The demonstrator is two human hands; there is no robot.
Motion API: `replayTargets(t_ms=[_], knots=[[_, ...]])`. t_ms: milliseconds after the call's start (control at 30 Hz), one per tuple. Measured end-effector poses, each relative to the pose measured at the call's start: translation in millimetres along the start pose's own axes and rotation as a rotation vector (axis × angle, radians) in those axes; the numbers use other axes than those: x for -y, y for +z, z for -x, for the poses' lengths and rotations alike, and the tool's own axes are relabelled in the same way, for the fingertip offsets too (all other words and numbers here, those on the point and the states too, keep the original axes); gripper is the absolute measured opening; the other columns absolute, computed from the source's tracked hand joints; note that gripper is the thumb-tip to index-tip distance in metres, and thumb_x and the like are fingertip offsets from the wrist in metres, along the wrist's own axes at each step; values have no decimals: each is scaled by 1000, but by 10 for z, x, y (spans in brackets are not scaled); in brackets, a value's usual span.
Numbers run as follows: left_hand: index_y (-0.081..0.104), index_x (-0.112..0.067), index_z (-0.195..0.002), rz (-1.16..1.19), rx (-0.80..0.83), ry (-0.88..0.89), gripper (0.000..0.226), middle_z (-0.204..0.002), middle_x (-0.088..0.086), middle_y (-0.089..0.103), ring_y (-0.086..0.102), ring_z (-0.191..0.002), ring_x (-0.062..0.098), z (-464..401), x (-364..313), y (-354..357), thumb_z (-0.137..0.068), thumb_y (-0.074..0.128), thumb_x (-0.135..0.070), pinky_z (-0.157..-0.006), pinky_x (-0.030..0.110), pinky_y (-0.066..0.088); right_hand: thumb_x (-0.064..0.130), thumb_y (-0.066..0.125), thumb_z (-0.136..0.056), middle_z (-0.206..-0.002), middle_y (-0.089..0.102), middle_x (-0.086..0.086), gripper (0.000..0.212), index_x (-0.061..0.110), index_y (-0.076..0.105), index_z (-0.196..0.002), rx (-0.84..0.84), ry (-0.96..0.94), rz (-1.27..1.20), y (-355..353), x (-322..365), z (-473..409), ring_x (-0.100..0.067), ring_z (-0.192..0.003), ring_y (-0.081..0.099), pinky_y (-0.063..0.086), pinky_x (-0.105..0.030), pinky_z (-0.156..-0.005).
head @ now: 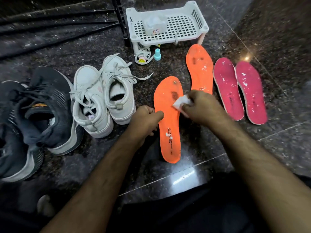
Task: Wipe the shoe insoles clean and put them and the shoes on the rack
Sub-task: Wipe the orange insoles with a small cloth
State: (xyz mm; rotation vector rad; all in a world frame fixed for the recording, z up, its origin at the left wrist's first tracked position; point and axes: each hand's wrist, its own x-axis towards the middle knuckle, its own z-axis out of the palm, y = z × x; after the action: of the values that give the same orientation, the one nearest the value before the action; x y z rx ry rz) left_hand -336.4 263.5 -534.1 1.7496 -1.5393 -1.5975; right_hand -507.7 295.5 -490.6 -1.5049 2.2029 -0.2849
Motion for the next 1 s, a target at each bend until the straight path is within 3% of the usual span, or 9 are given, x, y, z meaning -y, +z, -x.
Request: replayTargets(t_ms=[133,300,400,500,567,667,800,900,1000], knots=[[54,-15,-87,202,1,-37,7,-77,13,65,64,-67,24,41,-40,30,-83,60,-15,-58,37,54,24,59,-92,-120,65,-16,31,10,60,-120,133,-110,87,272,104,7,-34,-114,58,46,-36,-89],[58,-16,-89,283,-77,8,21,-73,8,70,65,-53,21,3,-23,34,-91,70,-33,-41,26,47,24,63,-88,-114,65,-12,25,16,60,-113,260,-213,181,229,171,57,-32,-110,59,39,-30,-77],[65,-16,-93,278,-132,11,29,-87,9,75,73,-76,28,6,2,60,-76,75,-37,-66,42,61,25,68,-86,-117,65,-8,36,20,61,-122,346,-236,208,140,162,87,-28,-111,59,37,-26,-78],[68,-13,-96,301,-63,3,25,-91,12,76,74,-85,32,26,12,76,-76,70,-28,-78,53,61,28,73,-86,-120,65,-8,44,19,60,-128,230,-125,92,-88,89,48,-26,-111,60,40,-24,-82],[67,-13,-97,364,-6,32,13,-94,15,75,72,-81,29,56,-33,98,-84,67,-15,-78,51,60,26,76,-85,-114,69,-8,41,17,63,-123,79,-27,-159,-203,-60,-8,-29,-105,65,51,-34,-90],[67,-13,-97,527,35,23,15,-90,16,72,67,-75,26,99,-97,126,-88,58,-6,-74,47,58,18,77,-85,-99,74,-7,27,11,67,-109,132,24,-440,-205,-175,30,-31,-91,70,57,-42,-85],[64,3,-118,743,115,-141,53,-96,22,66,61,-82,33,134,-122,128,-72,56,-22,-81,51,52,28,75,-82,-96,75,-7,29,12,68,-105,293,-9,-386,9,-74,155,-29,-92,71,56,-46,-87],[70,0,-107,864,234,-240,41,-96,22,69,64,-78,34,153,-113,91,-86,46,-24,-87,49,52,32,71,-87,-105,70,0,31,20,66,-115,212,-44,-163,49,23,197,-23,-99,65,52,-35,-87],[69,-1,-115,987,338,-253,45,-104,22,69,66,-82,35,172,-103,44,-90,42,-26,-90,48,52,33,68,-89,-103,65,1,30,24,62,-117,143,-60,-108,-22,101,280,-21,-97,61,39,-26,-74]])
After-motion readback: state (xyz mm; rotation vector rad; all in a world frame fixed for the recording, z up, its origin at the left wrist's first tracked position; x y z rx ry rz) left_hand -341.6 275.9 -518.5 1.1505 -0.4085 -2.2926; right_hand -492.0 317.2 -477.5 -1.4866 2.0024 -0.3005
